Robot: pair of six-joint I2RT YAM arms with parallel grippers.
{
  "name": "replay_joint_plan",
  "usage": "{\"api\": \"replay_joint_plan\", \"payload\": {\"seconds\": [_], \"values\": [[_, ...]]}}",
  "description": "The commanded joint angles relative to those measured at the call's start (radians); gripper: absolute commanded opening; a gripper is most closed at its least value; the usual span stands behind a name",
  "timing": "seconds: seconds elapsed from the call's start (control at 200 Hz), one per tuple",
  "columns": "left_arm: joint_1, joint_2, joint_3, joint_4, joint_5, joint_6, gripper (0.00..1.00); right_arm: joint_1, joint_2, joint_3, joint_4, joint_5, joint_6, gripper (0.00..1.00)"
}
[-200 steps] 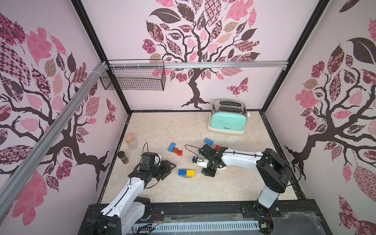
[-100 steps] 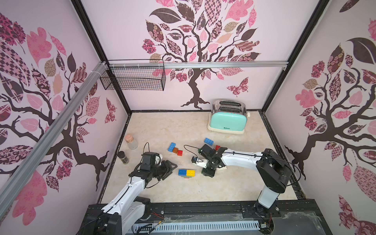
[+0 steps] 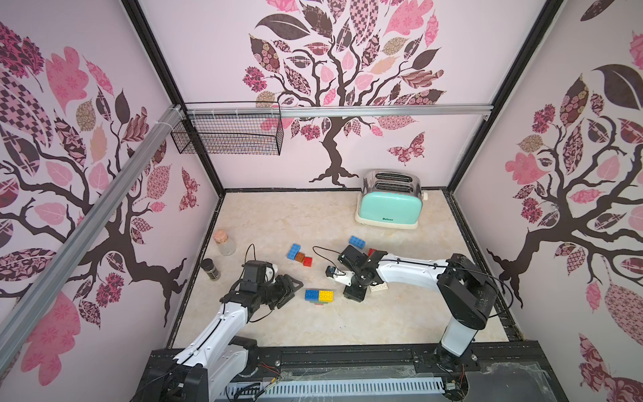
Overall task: Assemble a heart with lego
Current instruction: Pick up the lego brick from the center of the board.
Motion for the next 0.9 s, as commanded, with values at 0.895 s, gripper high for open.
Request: {"api": "replay_joint_plan", "payload": {"seconds": [0.895], "values": [[-0.16, 0.047, 0.009, 0.016, 0.0, 0.023, 0.62, 0.013, -0.085, 0.11, -0.119, -0.025, -0.101, 0.31]]}}
